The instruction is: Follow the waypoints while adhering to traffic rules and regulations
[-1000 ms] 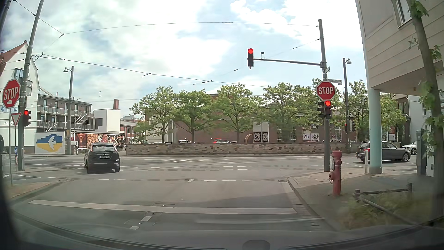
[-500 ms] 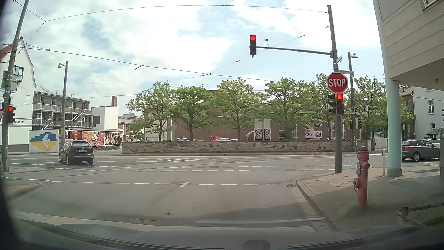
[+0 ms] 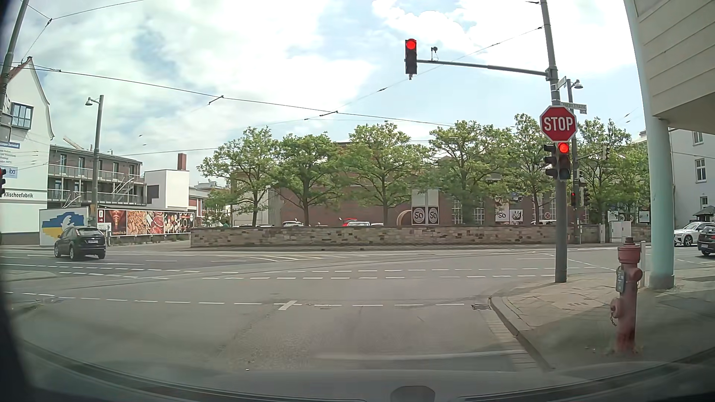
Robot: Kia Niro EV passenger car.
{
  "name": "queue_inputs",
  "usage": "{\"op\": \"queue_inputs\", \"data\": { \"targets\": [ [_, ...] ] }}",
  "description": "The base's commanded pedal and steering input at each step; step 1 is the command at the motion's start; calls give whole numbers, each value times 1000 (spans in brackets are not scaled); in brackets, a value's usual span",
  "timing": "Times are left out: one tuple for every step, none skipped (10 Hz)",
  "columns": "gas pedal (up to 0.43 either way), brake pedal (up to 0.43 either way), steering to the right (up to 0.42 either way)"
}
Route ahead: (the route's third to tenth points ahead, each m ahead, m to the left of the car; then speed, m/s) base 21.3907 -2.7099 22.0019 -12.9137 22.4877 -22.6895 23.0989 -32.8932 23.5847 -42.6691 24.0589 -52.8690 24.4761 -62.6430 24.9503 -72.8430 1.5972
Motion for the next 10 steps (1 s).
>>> {"op": "queue_inputs", "data": {
  "targets": [
    [0, 299, -6],
    [0, 299, -6],
    [0, 299, -6],
    [0, 299, -6],
    [0, 293, -6],
    [0, 287, -3],
    [0, 274, 5],
    [0, 268, 16],
    [0, 262, 29],
    [0, 250, 38]
  ]
}}
